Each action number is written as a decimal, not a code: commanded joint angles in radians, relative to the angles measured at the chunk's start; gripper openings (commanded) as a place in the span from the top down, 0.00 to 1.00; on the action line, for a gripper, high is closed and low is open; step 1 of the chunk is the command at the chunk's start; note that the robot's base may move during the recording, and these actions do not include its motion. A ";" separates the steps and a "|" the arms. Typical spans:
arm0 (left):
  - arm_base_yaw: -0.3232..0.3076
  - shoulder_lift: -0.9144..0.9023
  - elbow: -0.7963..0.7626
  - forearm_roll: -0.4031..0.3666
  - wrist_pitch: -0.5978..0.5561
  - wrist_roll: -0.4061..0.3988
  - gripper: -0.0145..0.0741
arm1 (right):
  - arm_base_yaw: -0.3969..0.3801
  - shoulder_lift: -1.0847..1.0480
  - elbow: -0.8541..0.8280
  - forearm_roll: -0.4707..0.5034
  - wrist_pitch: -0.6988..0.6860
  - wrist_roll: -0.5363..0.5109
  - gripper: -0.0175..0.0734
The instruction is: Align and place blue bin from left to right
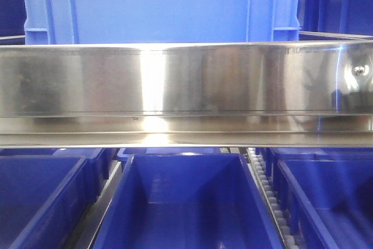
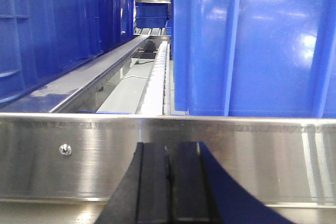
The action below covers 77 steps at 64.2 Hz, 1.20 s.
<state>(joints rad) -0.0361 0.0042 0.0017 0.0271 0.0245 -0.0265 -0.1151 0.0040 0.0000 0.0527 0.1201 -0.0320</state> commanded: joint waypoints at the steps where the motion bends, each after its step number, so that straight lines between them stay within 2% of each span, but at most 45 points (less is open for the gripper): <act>1: 0.004 -0.004 -0.002 -0.006 -0.012 0.000 0.82 | 0.000 -0.004 0.000 -0.008 -0.023 -0.001 0.89; 38: 0.004 -0.004 -0.002 -0.006 -0.017 0.000 0.82 | 0.000 -0.004 0.000 -0.008 -0.027 -0.001 0.89; 55: 0.004 -0.004 -0.002 -0.014 -0.024 0.000 0.82 | 0.000 -0.004 0.000 -0.006 -0.113 -0.001 0.89; 62: 0.004 -0.004 -0.002 -0.014 -0.068 0.000 0.82 | 0.000 -0.004 0.000 -0.006 -0.113 -0.001 0.89; 69: 0.004 -0.004 -0.002 -0.014 -0.087 0.000 0.82 | 0.000 -0.004 0.000 0.004 -0.187 -0.001 0.89; 73: 0.004 -0.004 -0.040 -0.004 -0.085 0.000 0.82 | 0.000 -0.004 0.000 0.030 -0.211 -0.001 0.89; 77: 0.004 -0.004 -0.093 0.027 -0.062 0.000 0.82 | 0.000 -0.004 -0.057 0.032 -0.167 -0.001 0.89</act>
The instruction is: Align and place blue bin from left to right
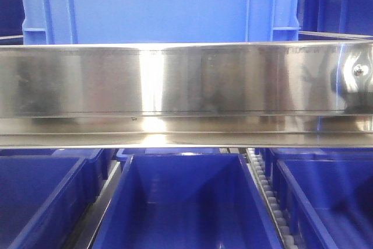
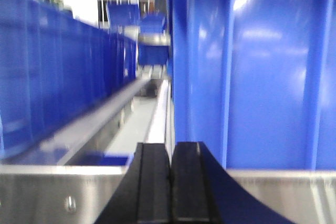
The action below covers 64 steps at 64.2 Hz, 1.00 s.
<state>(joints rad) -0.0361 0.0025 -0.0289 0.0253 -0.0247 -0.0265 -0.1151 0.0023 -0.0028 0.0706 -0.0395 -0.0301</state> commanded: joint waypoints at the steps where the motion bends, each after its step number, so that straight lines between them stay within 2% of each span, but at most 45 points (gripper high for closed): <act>1: 0.004 -0.003 -0.079 0.033 -0.005 0.000 0.82 | 0.000 -0.002 -0.074 0.014 0.012 -0.003 0.89; 8: 0.004 -0.003 -0.213 0.109 0.078 0.000 0.77 | 0.000 -0.002 -0.251 0.014 0.209 -0.003 0.89; 15: 0.000 0.023 -0.364 0.140 0.204 0.000 0.64 | 0.000 0.004 -0.432 0.021 0.349 -0.003 0.85; 21: -0.018 0.096 -0.491 0.145 0.302 0.000 0.52 | 0.000 0.049 -0.569 0.034 0.418 -0.003 0.72; 25: -0.031 0.158 -0.574 0.145 0.351 0.000 0.46 | 0.000 0.086 -0.638 0.042 0.442 -0.003 0.60; 32: -0.052 0.276 -0.716 0.145 0.403 0.000 0.34 | 0.000 0.175 -0.738 0.044 0.444 -0.003 0.38; 38: -0.061 0.386 -0.814 0.143 0.410 0.000 0.25 | 0.000 0.251 -0.758 0.044 0.428 -0.003 0.20; 42: -0.079 0.441 -0.860 0.143 0.410 0.000 0.21 | 0.000 0.299 -0.763 0.046 0.418 -0.003 0.18; 48: -0.157 0.526 -0.924 0.139 0.411 0.000 0.18 | 0.000 0.375 -0.793 0.119 0.412 -0.010 0.19; 52: -0.221 0.583 -0.966 0.139 0.412 0.000 0.18 | 0.008 0.420 -0.826 0.185 0.433 -0.069 0.19; 58: -0.342 0.678 -1.043 0.139 0.465 0.000 0.18 | 0.056 0.504 -0.904 0.265 0.475 -0.221 0.19; 64: -0.426 0.798 -1.145 0.139 0.551 -0.002 0.19 | 0.121 0.602 -1.006 0.273 0.540 -0.252 0.19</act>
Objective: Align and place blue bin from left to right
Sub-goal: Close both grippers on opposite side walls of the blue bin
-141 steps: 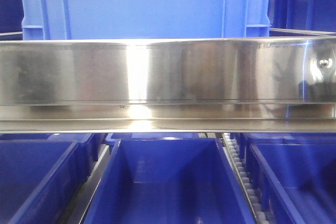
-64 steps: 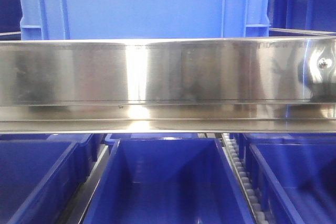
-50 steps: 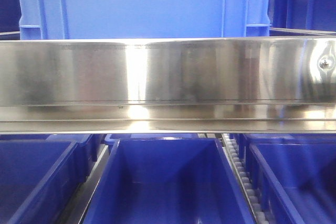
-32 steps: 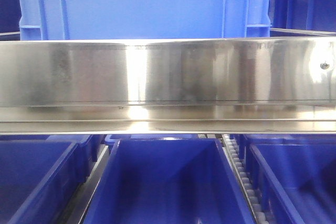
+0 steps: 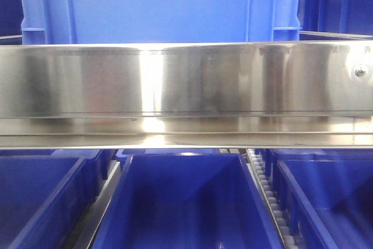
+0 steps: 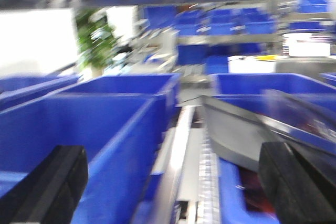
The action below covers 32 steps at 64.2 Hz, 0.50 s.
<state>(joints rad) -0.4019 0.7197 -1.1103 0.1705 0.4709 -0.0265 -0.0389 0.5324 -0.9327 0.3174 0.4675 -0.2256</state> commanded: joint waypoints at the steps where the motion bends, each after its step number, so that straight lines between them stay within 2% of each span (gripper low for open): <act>1: -0.073 0.108 -0.088 -0.006 0.074 -0.002 0.19 | 0.054 0.088 -0.092 0.026 0.042 -0.057 0.19; 8: -0.097 0.251 -0.224 -0.008 0.156 -0.011 0.19 | 0.103 0.227 -0.231 0.026 0.137 -0.057 0.19; 13: -0.093 0.350 -0.326 -0.002 0.223 -0.065 0.19 | 0.118 0.340 -0.348 0.026 0.224 -0.057 0.19; 17: -0.074 0.429 -0.415 0.000 0.301 -0.114 0.19 | 0.124 0.432 -0.466 0.022 0.292 -0.057 0.19; 32: 0.036 0.716 -0.764 0.000 0.568 -0.169 0.19 | 0.141 0.763 -0.892 0.003 0.528 -0.021 0.19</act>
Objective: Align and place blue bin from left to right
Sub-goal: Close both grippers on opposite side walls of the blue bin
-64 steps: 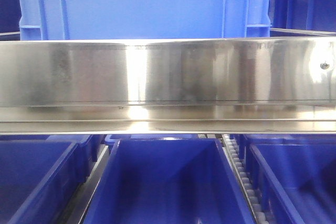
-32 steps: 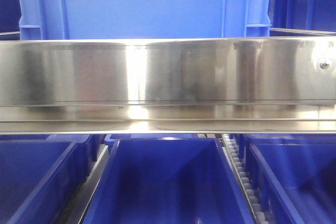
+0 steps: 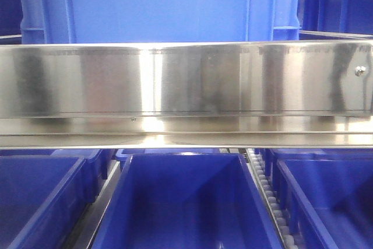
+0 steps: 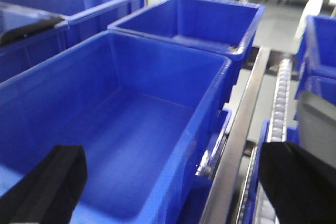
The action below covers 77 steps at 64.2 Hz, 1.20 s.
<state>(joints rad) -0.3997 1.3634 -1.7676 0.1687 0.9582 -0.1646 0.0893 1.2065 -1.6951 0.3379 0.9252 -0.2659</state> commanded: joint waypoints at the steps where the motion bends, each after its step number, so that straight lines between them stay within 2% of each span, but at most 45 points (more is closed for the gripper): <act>1: 0.040 0.086 -0.125 0.002 0.095 -0.033 0.19 | 0.017 0.108 -0.154 -0.026 0.093 0.029 0.19; 4: 0.060 0.132 -0.185 0.002 0.139 -0.038 0.19 | 0.038 0.170 -0.235 -0.084 0.138 0.073 0.19; 11: 0.090 0.229 -0.297 0.004 0.209 -0.047 0.19 | 0.116 0.305 -0.391 -0.311 0.229 0.210 0.19; 16: 0.092 0.292 -0.360 0.058 0.252 -0.047 0.19 | 0.162 0.390 -0.468 -0.392 0.263 0.285 0.19; 20: 0.092 0.338 -0.395 0.088 0.263 -0.047 0.19 | 0.174 0.454 -0.517 -0.394 0.286 0.336 0.19; 28: 0.092 0.395 -0.407 0.091 0.263 -0.047 0.19 | 0.174 0.552 -0.562 -0.389 0.296 0.383 0.19; 66: 0.099 0.534 -0.408 0.079 0.246 -0.057 0.19 | 0.148 0.747 -0.569 -0.409 0.278 0.458 0.19; 77: 0.103 0.554 -0.408 0.075 0.237 -0.057 0.19 | 0.148 0.786 -0.569 -0.376 0.282 0.458 0.19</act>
<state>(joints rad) -0.3053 1.9182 -2.1688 0.2516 1.2112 -0.2104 0.2409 1.9786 -2.2541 -0.0540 1.2231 0.1916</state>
